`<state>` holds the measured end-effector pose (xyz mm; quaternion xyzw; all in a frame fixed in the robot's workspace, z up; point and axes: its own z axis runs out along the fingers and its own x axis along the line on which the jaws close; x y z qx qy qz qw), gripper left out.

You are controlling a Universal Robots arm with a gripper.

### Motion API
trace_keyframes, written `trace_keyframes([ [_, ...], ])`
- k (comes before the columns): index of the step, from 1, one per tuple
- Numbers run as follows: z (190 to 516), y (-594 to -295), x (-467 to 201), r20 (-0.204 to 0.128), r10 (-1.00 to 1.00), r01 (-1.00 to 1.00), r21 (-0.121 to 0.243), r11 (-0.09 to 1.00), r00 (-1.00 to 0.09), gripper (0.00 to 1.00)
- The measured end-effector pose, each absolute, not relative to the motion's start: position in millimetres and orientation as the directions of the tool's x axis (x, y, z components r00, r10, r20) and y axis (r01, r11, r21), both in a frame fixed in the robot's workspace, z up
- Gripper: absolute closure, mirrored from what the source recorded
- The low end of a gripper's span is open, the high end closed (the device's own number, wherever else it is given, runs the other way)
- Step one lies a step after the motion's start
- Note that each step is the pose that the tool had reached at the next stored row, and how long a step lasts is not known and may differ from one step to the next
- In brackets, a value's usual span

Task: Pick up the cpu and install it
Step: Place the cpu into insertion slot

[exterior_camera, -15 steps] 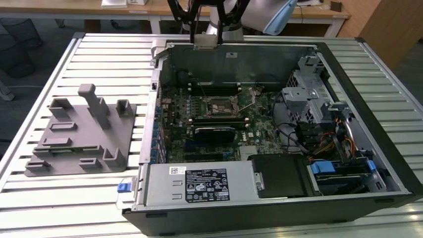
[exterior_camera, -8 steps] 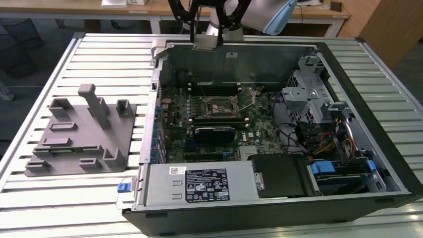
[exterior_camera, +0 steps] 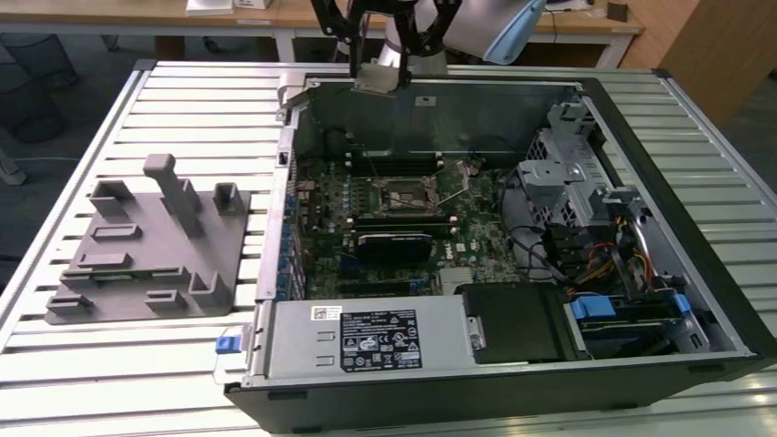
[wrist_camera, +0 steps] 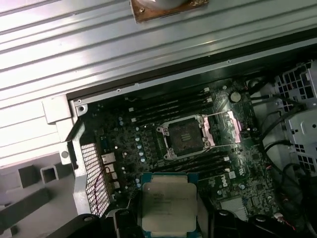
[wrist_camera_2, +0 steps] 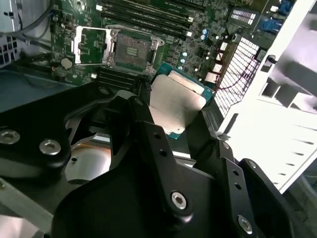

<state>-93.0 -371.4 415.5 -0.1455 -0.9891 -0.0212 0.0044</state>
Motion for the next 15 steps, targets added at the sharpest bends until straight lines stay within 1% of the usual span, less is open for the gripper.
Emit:
trace_keyframes([
  [15, 413.6, -371.3, -93.0, 0.015, 0.495, 0.496, 0.041, 0.868, -0.869, 0.47],
])
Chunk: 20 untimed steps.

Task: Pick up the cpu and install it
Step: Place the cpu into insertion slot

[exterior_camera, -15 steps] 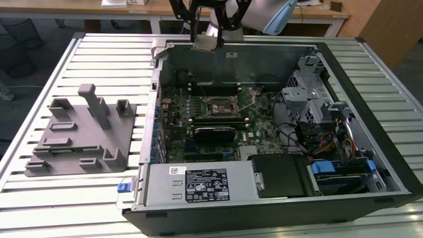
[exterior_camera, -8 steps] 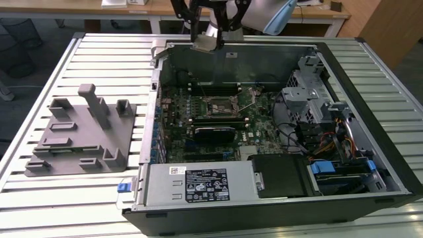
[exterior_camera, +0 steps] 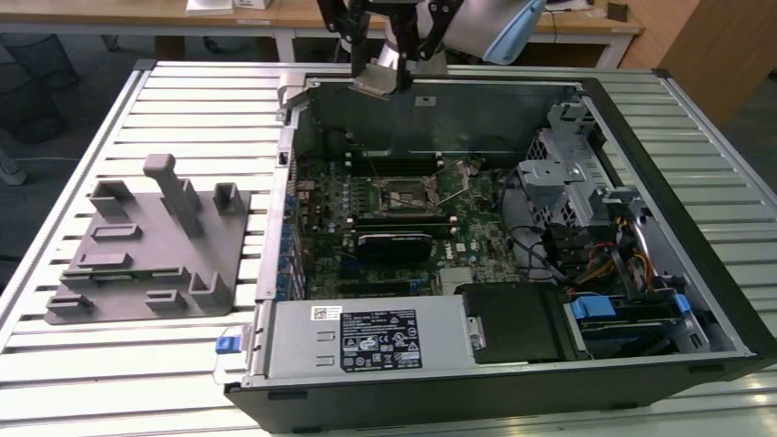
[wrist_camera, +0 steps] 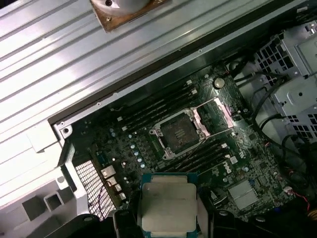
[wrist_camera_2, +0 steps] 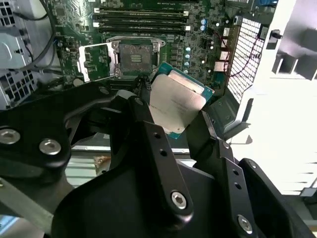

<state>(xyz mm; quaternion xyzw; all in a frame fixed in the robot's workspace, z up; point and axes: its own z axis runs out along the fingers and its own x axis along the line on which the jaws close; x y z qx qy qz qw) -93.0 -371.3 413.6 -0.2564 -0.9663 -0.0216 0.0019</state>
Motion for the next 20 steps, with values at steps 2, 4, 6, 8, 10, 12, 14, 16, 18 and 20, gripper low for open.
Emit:
trace_keyframes([
  [2, 413.4, -371.3, -93.0, 0.015, 0.520, 0.520, 0.041, 0.853, -0.854, 0.47],
  [4, 413.1, -371.3, -93.0, 0.015, 0.545, 0.545, 0.041, 0.837, -0.838, 0.47],
  [6, 412.9, -371.3, -93.0, 0.015, 0.569, 0.569, 0.041, 0.821, -0.822, 0.47],
  [8, 412.7, -371.3, -93.0, 0.015, 0.591, 0.591, 0.041, 0.805, -0.806, 0.47],
  [10, 412.5, -371.3, -93.0, 0.014, 0.613, 0.613, 0.041, 0.789, -0.790, 0.47],
  [12, 412.3, -371.3, -93.0, 0.014, 0.634, 0.634, 0.041, 0.772, -0.773, 0.47],
  [14, 412.1, -371.3, -93.0, 0.014, 0.654, 0.654, 0.041, 0.756, -0.757, 0.47],
  [16, 411.9, -371.3, -93.0, 0.014, 0.672, 0.672, 0.041, 0.739, -0.740, 0.47],
  [18, 411.7, -371.2, -93.0, 0.014, 0.691, 0.691, 0.041, 0.722, -0.723, 0.47],
  [20, 411.5, -371.2, -93.0, 0.014, 0.711, 0.711, 0.041, 0.702, -0.703, 0.47],
])
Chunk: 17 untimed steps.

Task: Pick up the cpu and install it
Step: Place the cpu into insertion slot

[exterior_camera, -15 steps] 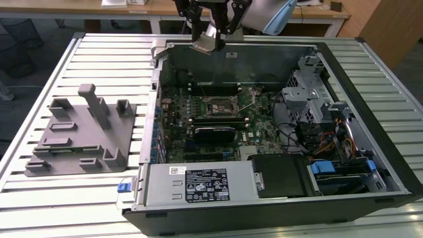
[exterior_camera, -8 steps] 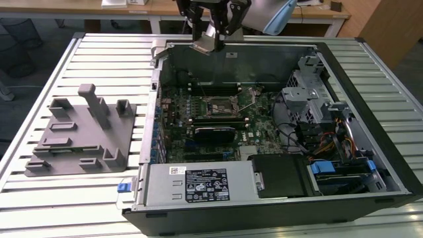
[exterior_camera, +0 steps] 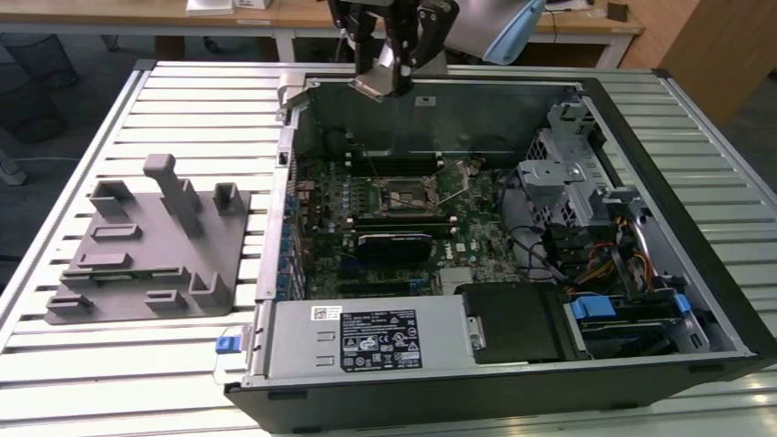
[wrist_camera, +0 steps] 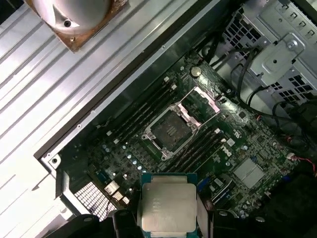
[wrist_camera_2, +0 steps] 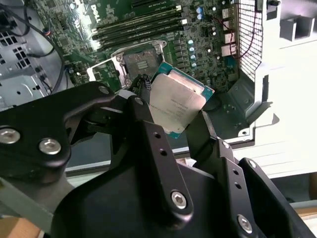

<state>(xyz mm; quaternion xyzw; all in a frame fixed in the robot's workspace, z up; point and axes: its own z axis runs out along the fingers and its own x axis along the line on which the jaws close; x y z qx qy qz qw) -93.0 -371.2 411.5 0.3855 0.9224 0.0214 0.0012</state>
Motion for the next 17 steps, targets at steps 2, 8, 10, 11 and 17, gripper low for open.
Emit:
trace_keyframes([
  [2, 411.3, -371.2, -93.0, 0.014, 0.732, 0.732, 0.040, 0.681, -0.681, 0.47],
  [8, 410.2, -371.2, -93.0, 0.014, 0.799, 0.798, 0.040, 0.601, -0.602, 0.47],
  [10, 409.8, -371.2, -93.0, 0.014, 0.820, 0.819, 0.040, 0.572, -0.573, 0.47],
  [11, 409.6, -371.2, -93.0, 0.014, 0.830, 0.830, 0.040, 0.557, -0.558, 0.47],
  [17, 408.5, -371.2, -93.0, 0.014, 0.884, 0.883, 0.040, 0.467, -0.468, 0.47],
])
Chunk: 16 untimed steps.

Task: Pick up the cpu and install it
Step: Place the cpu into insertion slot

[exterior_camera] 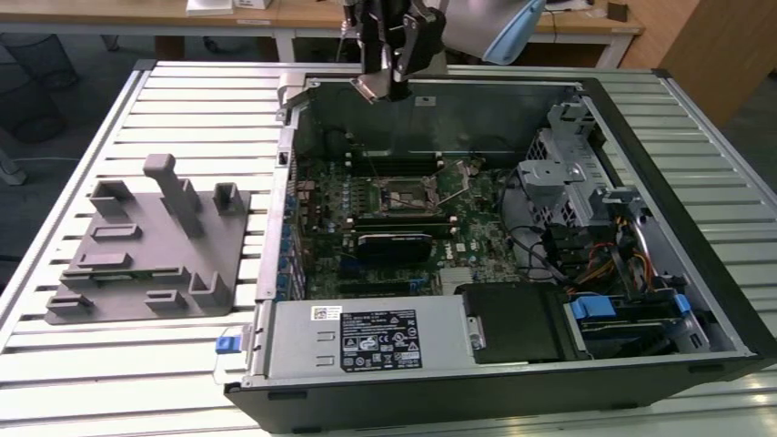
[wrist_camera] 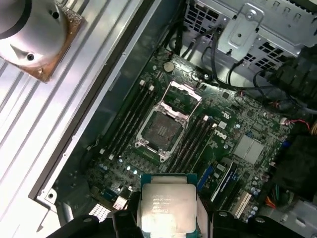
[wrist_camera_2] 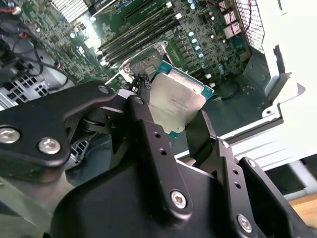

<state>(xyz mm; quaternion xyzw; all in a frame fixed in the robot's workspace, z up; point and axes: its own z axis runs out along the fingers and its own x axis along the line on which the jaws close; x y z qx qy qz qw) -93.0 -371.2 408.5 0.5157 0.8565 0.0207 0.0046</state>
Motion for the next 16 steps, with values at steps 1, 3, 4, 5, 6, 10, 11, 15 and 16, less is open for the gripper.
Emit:
trace_keyframes([
  [1, 408.3, -371.1, -93.0, 0.014, 0.891, 0.891, 0.040, 0.453, -0.454, 0.47],
  [3, 407.9, -371.1, -93.0, 0.014, 0.906, 0.905, 0.040, 0.423, -0.424, 0.47],
  [4, 407.8, -371.1, -93.0, 0.014, 0.913, 0.912, 0.040, 0.407, -0.408, 0.47],
  [5, 407.5, -371.1, -93.0, 0.014, 0.920, 0.919, 0.040, 0.391, -0.392, 0.47],
  [6, 407.4, -371.1, -93.0, 0.014, 0.926, 0.926, 0.040, 0.376, -0.377, 0.47],
  [10, 406.7, -371.0, -93.0, 0.014, 0.949, 0.948, 0.040, 0.316, -0.316, 0.47],
  [11, 406.5, -370.9, -93.0, 0.014, 0.953, 0.953, 0.040, 0.301, -0.301, 0.47],
  [15, 405.7, -370.8, -93.0, 0.014, 0.971, 0.971, 0.040, 0.238, -0.238, 0.47],
  [16, 405.5, -370.8, -93.0, 0.014, 0.975, 0.974, 0.040, 0.221, -0.222, 0.47],
])
